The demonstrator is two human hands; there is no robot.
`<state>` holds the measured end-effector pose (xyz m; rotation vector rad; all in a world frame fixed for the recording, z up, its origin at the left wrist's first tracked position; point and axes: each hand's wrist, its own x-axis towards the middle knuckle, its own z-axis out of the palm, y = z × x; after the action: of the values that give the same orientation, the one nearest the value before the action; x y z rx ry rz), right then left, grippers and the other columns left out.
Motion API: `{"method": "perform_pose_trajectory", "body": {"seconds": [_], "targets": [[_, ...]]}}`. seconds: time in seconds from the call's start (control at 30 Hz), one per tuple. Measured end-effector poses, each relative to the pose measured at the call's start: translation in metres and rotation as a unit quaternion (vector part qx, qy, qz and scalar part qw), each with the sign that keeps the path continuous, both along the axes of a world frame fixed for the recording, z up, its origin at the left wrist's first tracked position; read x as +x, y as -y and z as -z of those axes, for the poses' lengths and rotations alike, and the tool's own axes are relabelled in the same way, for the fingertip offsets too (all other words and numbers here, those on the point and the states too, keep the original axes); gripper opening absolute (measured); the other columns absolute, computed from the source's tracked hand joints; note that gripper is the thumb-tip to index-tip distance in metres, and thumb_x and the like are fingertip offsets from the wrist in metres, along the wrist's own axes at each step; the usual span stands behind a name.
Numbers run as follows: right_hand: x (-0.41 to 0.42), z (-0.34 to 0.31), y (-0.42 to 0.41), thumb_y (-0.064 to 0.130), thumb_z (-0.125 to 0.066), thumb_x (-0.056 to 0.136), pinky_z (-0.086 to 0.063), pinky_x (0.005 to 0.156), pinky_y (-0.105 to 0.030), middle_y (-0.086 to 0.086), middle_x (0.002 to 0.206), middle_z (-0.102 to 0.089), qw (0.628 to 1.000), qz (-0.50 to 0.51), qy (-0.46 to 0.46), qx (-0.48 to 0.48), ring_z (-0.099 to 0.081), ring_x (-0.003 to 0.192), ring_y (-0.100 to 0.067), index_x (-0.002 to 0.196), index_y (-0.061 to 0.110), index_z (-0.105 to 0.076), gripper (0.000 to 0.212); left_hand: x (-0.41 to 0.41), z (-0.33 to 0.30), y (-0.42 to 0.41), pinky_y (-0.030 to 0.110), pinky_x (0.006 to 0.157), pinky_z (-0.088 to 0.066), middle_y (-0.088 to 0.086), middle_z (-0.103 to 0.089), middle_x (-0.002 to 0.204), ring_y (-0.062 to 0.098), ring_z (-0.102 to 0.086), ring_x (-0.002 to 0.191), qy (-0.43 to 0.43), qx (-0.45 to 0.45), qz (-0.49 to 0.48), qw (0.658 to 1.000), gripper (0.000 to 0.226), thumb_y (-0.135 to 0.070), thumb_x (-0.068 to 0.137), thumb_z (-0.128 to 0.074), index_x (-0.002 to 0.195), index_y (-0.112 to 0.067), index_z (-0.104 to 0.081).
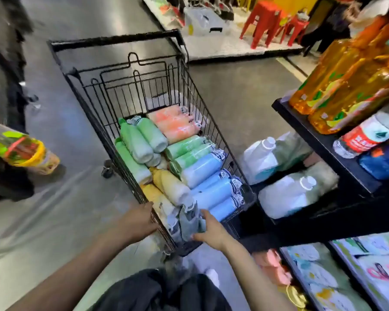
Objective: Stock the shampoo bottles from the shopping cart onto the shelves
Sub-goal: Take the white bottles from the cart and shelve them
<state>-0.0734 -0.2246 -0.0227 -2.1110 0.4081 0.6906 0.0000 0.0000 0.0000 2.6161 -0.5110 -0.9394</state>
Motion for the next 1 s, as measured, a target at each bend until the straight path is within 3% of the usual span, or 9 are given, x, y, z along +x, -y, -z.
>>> {"method": "perform_pose_trajectory", "body": {"seconds": [0.1, 0.23, 0.37, 0.47, 0.57, 0.7, 0.8, 0.9, 1.0], "targets": [[0.029, 0.012, 0.013, 0.015, -0.078, 0.074, -0.043, 0.086, -0.026, -0.001, 0.118, -0.05, 0.997, -0.08, 0.006, -0.023, -0.049, 0.115, -0.02, 0.129, 0.009, -0.039, 0.067, -0.016, -0.009, 0.012, 0.033, 0.103, -0.036, 0.014, -0.039, 0.144, 0.028, -0.04, 0.13, 0.003, 0.011, -0.052, 0.999, 0.065, -0.048, 0.09, -0.045, 0.141, -0.009, -0.032], [0.056, 0.035, 0.02, 0.03, -0.082, 0.061, -0.047, 0.086, -0.027, 0.008, 0.114, -0.056, 0.991, -0.136, 0.005, -0.016, -0.055, 0.112, -0.015, 0.121, 0.018, -0.046, 0.071, -0.04, -0.002, 0.028, 0.032, 0.101, -0.037, 0.015, -0.039, 0.143, 0.027, -0.04, 0.129, -0.028, 0.022, -0.131, 0.991, 0.107, -0.068, 0.053, -0.015, 0.141, -0.009, -0.031], [0.073, 0.046, 0.028, 0.035, -0.082, 0.064, -0.042, 0.072, -0.028, -0.004, 0.114, -0.062, 0.965, -0.253, 0.027, -0.06, -0.058, 0.107, -0.025, 0.127, 0.017, -0.043, 0.077, -0.059, 0.005, 0.055, 0.036, 0.103, -0.037, 0.014, -0.038, 0.144, 0.029, -0.039, 0.13, -0.05, 0.011, -0.241, 0.969, 0.072, -0.048, 0.085, -0.049, 0.142, -0.009, -0.029], [0.083, 0.044, 0.029, 0.034, -0.084, 0.063, -0.05, 0.08, -0.034, -0.007, 0.112, -0.065, 0.947, -0.307, 0.056, -0.069, -0.06, 0.105, -0.027, 0.118, 0.017, -0.054, 0.065, -0.067, 0.012, 0.068, 0.038, 0.105, -0.037, 0.011, -0.036, 0.146, 0.029, -0.038, 0.131, -0.057, 0.002, -0.299, 0.953, 0.082, -0.055, 0.079, -0.047, 0.146, -0.013, -0.027], [0.09, 0.04, 0.038, 0.037, -0.084, 0.06, -0.052, 0.081, -0.037, -0.006, 0.108, -0.07, 0.927, -0.361, 0.074, -0.063, -0.063, 0.102, -0.027, 0.108, 0.021, -0.064, 0.055, -0.074, 0.018, 0.089, 0.037, 0.107, -0.035, 0.012, -0.036, 0.146, 0.029, -0.037, 0.133, -0.05, -0.012, -0.352, 0.934, 0.071, -0.04, 0.088, -0.056, 0.146, -0.012, -0.026], [0.084, 0.021, 0.051, 0.035, -0.088, 0.057, -0.049, 0.078, -0.031, 0.004, 0.101, -0.069, 0.943, -0.316, 0.102, -0.01, -0.063, 0.097, -0.018, 0.098, 0.033, -0.06, 0.049, -0.081, 0.025, 0.109, 0.03, 0.11, -0.031, 0.009, -0.034, 0.149, 0.025, -0.034, 0.136, -0.058, -0.079, -0.422, 0.901, 0.09, -0.04, 0.079, -0.071, 0.149, -0.014, -0.02], [0.094, -0.004, 0.054, 0.036, -0.089, 0.055, -0.05, 0.07, -0.027, 0.011, 0.083, -0.067, 0.951, -0.286, 0.112, 0.029, -0.063, 0.081, -0.009, 0.087, 0.03, -0.059, 0.044, -0.085, 0.025, 0.124, 0.024, 0.108, -0.03, 0.0, -0.04, 0.144, 0.018, -0.038, 0.134, -0.051, -0.186, -0.476, 0.858, 0.098, -0.04, 0.067, -0.081, 0.146, -0.017, -0.028], [0.107, -0.043, 0.04, 0.023, -0.088, 0.063, -0.041, 0.056, -0.01, 0.015, 0.066, -0.061, 0.946, -0.282, 0.112, 0.115, -0.056, 0.06, 0.008, 0.076, 0.026, -0.059, 0.033, -0.088, 0.028, 0.125, 0.032, 0.099, -0.047, -0.004, -0.065, 0.119, 0.01, -0.061, 0.11, -0.04, -0.306, -0.541, 0.782, 0.085, -0.056, 0.046, -0.084, 0.121, -0.03, -0.053], [0.118, -0.067, 0.019, 0.014, -0.076, 0.079, -0.044, 0.061, -0.007, 0.012, 0.078, -0.066, 0.932, -0.284, 0.072, 0.213, -0.057, 0.062, 0.012, 0.088, 0.027, -0.061, 0.022, -0.093, 0.014, 0.112, 0.015, 0.074, -0.052, -0.014, -0.07, 0.091, -0.005, -0.065, 0.078, -0.015, -0.368, -0.596, 0.713, 0.053, -0.024, 0.061, -0.088, 0.106, -0.023, -0.061]]}}
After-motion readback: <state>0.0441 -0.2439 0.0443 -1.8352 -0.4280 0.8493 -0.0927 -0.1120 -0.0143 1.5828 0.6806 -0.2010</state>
